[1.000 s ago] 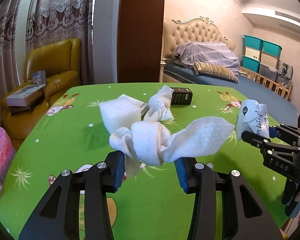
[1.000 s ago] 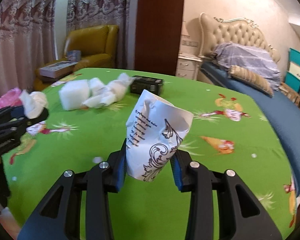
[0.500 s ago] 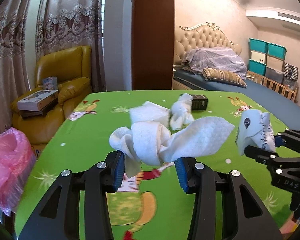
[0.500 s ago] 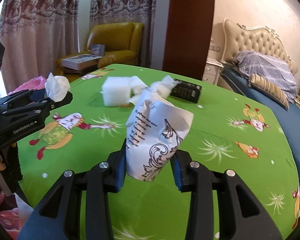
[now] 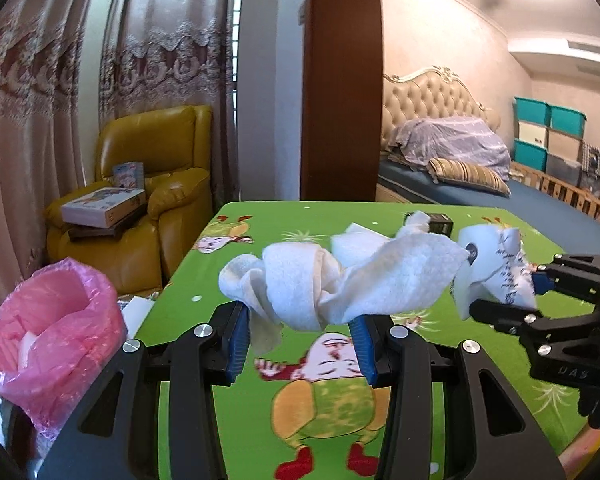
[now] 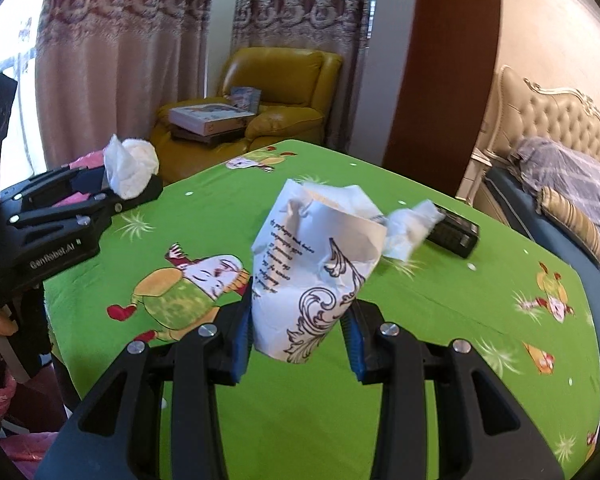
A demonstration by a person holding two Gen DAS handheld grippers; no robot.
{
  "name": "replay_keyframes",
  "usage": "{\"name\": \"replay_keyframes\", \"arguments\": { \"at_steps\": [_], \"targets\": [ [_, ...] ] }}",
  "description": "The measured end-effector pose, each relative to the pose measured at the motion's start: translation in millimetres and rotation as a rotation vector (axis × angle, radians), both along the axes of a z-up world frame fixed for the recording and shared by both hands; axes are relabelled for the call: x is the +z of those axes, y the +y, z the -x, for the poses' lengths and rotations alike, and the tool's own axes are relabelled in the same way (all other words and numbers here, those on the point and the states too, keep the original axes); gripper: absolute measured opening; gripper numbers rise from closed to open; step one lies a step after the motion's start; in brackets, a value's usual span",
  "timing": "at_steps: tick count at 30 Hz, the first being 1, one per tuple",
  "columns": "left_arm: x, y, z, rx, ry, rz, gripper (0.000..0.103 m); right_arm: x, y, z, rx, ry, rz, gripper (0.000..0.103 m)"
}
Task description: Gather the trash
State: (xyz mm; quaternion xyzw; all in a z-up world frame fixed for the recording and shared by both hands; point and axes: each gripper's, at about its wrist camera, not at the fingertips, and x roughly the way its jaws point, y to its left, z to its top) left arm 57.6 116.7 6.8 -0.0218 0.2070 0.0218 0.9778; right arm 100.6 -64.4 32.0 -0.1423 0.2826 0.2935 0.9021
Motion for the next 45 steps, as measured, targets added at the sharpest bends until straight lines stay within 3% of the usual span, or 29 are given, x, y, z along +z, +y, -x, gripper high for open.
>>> {"name": "replay_keyframes", "arguments": {
  "at_steps": [8,19,23,31,37,38,39,40,41,45],
  "targets": [
    [11,54,16,0.067,-0.034,0.074,0.042,11,47,-2,0.086,-0.008,0.045,0.037],
    [41,161,42,0.225,-0.060,0.072,0.042,41,153,-13,0.266,-0.012,-0.010,0.038],
    [38,213,36,0.265,0.011,0.073,0.041,48,199,-15,0.335,-0.009,-0.038,0.038],
    [12,302,11,0.262,0.182,0.133,0.041,39,294,-4,0.459,-0.021,0.010,0.038],
    [-10,341,1,0.302,0.234,0.200,0.042,32,350,6,0.521,-0.047,0.060,0.039],
    [-12,346,2,0.307,0.233,0.211,0.047,31,356,3,0.530,-0.042,0.063,0.041],
    [-13,349,2,0.311,0.228,0.218,0.052,30,363,3,0.544,-0.032,0.064,0.054],
    [-12,351,3,0.313,0.216,0.223,0.065,28,370,1,0.557,-0.022,0.065,0.069],
    [-10,352,5,0.312,0.198,0.222,0.080,26,371,2,0.555,-0.028,0.063,0.075],
    [-2,345,13,0.299,0.152,0.203,0.086,30,356,-1,0.534,-0.017,0.004,0.077]
  ]
}}
